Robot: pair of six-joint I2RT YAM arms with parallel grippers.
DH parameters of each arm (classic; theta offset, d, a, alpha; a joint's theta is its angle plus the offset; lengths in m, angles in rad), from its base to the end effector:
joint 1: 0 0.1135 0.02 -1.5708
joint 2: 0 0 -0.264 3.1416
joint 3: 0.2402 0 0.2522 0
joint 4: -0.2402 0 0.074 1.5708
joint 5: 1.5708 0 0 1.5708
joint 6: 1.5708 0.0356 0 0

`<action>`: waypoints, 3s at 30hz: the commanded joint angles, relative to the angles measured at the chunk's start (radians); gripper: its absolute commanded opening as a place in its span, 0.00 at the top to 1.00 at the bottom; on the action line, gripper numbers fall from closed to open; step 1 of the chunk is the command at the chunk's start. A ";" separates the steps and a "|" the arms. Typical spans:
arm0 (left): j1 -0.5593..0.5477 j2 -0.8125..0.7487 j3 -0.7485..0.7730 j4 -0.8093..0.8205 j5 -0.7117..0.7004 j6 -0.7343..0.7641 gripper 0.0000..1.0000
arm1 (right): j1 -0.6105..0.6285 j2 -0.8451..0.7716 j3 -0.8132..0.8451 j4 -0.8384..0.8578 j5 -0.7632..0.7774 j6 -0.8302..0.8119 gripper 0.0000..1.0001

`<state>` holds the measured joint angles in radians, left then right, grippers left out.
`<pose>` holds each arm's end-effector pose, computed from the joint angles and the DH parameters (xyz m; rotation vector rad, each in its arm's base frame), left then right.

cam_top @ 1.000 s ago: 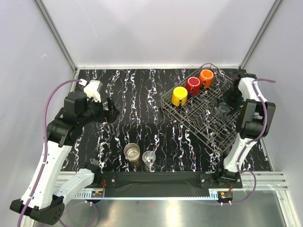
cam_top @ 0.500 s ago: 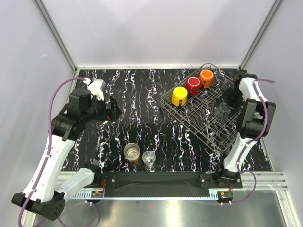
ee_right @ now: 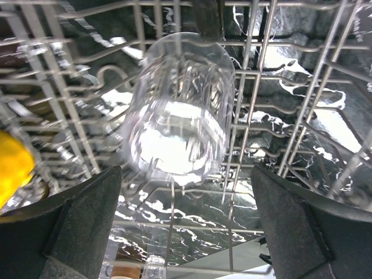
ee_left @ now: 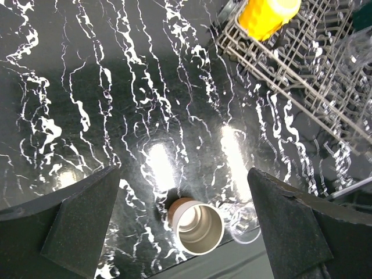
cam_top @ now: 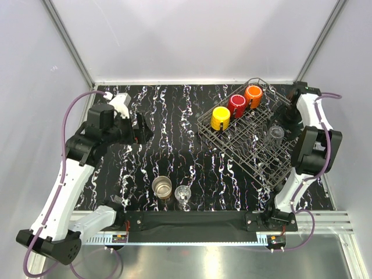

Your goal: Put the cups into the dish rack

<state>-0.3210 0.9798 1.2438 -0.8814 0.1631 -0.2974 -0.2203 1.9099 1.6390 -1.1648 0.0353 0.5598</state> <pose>0.1715 -0.0631 0.3914 0.1202 2.2249 -0.5232 0.3653 -0.0831 0.2461 1.1450 2.7756 -0.0179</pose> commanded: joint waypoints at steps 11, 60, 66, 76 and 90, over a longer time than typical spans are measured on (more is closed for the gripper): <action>-0.085 0.034 -0.014 -0.059 -0.246 -0.158 0.01 | 0.062 -0.372 -0.027 -0.043 -0.084 -0.032 0.00; -0.418 0.269 -0.207 -0.248 -0.238 -0.470 0.43 | 0.190 -0.631 -0.257 -0.059 -0.207 -0.107 0.00; -0.418 0.292 -0.237 -0.214 -0.251 -0.470 0.40 | 0.196 -0.632 -0.254 -0.062 -0.212 -0.110 0.00; -0.418 0.286 -0.323 -0.156 -0.218 -0.482 0.42 | 0.205 -0.641 -0.234 -0.064 -0.298 -0.135 0.00; -0.417 0.289 -0.420 -0.088 -0.175 -0.468 0.65 | 0.206 -0.666 -0.231 -0.053 -0.368 -0.169 0.00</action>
<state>-0.7380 1.2724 0.8387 -1.0054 -0.0319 -0.7650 -0.0204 1.2758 1.3815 -1.2423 -0.3031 0.4141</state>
